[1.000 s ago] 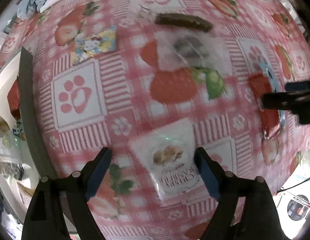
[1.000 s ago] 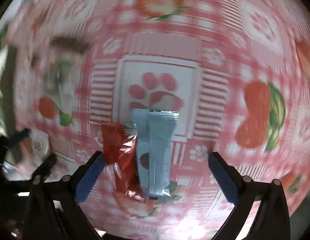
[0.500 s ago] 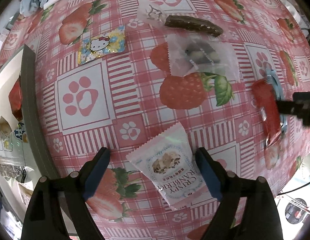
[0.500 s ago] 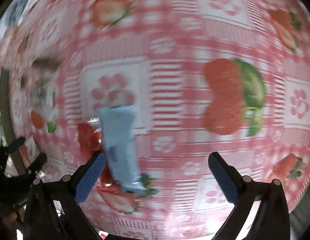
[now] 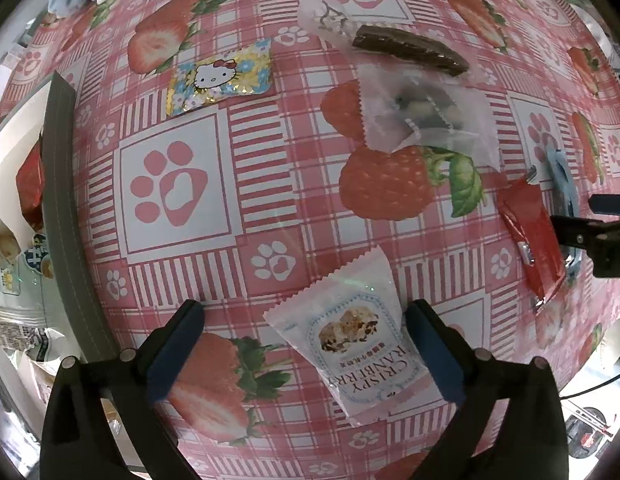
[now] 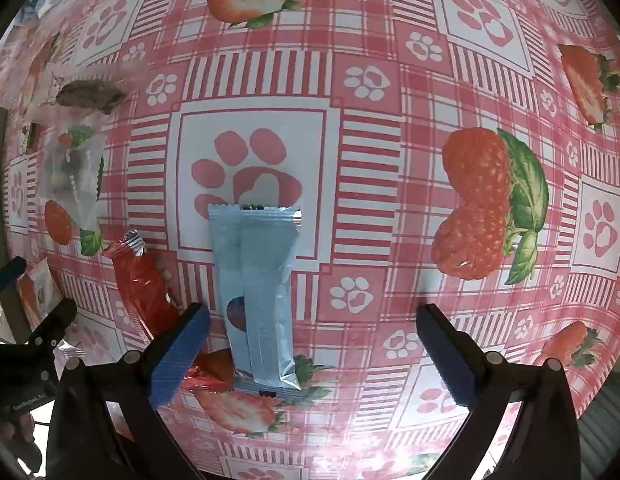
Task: Organize snacks
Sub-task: 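Grasp the light-blue bar with the right tool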
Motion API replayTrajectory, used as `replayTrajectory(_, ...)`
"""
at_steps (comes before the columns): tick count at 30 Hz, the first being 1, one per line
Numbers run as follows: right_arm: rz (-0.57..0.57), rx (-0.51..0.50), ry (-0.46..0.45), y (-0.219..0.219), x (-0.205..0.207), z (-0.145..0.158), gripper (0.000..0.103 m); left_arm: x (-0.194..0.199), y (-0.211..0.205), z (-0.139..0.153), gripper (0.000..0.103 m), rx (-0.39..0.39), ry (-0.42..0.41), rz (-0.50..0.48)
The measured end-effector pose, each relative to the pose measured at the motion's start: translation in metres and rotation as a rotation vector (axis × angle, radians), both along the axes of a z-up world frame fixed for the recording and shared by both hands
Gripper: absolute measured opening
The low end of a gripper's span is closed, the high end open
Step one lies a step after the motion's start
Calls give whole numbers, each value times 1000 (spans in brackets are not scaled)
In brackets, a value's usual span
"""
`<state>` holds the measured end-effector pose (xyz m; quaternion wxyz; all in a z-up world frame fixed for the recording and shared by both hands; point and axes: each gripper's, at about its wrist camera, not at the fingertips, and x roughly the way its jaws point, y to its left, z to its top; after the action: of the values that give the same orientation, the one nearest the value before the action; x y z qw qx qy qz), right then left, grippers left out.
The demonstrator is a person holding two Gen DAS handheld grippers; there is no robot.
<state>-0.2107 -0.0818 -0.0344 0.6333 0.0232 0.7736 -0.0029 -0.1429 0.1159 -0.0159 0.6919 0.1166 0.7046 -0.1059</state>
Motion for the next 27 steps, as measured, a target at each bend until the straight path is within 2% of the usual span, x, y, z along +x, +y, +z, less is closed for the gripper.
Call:
replayTrajectory(2, 12, 2, 4, -2, 14, -8, 101, 1, -1, 0, 99, -3, 10, 0)
replayTrajectory(4, 25, 7, -12, 5, 16, -3, 91, 1, -4, 3, 90, -3, 9, -12)
replayTrajectory(5, 34, 7, -21, 9, 15, 1, 80, 0, -8, 8, 86, -5, 4, -21)
replayTrajectory(6, 48, 6, -33, 12, 15, 6, 64, 0, -10, 11, 75, -9, -4, -34)
replayTrajectory(7, 54, 6, -41, 14, 16, 9, 54, 0, -12, 14, 61, -13, -12, -49)
replayTrajectory(8, 63, 14, -49, 16, 17, 12, 27, 0, -13, 15, 54, -15, -16, -60)
replayTrajectory(11, 58, 33, -49, 14, 19, 13, 24, 6, -9, 17, 21, -35, -6, -60)
replayTrajectory(13, 25, 68, -60, 9, 20, 19, 24, 12, -1, 19, 7, -79, 16, -34)
replayTrajectory(21, -11, 134, -116, 5, 24, 62, 24, 20, 29, 37, 7, -159, -5, -6)
replayTrajectory(27, 5, 159, -121, 22, 28, 72, 24, 23, 62, 48, 7, -215, -8, 42)
